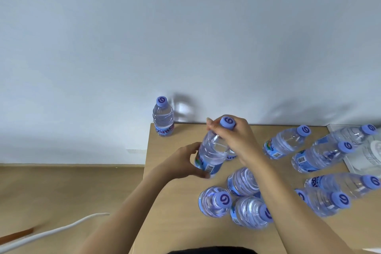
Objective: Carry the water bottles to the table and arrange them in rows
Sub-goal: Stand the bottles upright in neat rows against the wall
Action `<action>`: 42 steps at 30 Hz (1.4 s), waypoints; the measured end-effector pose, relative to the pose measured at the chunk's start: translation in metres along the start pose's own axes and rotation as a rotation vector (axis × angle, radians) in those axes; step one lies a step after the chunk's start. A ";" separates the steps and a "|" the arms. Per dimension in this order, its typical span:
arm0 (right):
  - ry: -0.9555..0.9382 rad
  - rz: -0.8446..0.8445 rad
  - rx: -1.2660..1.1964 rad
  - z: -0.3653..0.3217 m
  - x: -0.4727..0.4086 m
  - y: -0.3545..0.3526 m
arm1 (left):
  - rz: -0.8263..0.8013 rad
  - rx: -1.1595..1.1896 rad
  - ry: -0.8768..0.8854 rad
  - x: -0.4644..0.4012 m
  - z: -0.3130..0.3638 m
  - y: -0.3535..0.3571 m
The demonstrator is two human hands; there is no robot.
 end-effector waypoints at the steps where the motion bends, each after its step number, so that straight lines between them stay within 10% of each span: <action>1: -0.028 -0.012 0.005 -0.013 -0.004 -0.001 | -0.003 0.030 0.020 0.002 0.010 -0.004; 13: -0.157 -0.054 -0.178 -0.148 -0.019 -0.019 | 0.055 0.504 0.281 0.031 0.116 -0.030; 30: -0.166 0.051 -0.359 -0.139 -0.001 -0.012 | 0.078 0.588 0.301 0.049 0.136 -0.035; 42: -0.209 -0.268 -0.481 -0.154 -0.005 -0.023 | 0.043 0.616 0.328 0.054 0.144 -0.037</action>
Point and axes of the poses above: each hand's wrist, its own x-axis away from the middle knuckle, its own y-axis out of the palm, z = x × y, the point moved 2 cm from there along -x, towards the middle knuckle, and after that the axes turned 3 degrees about -y, right-handed, at the moved point
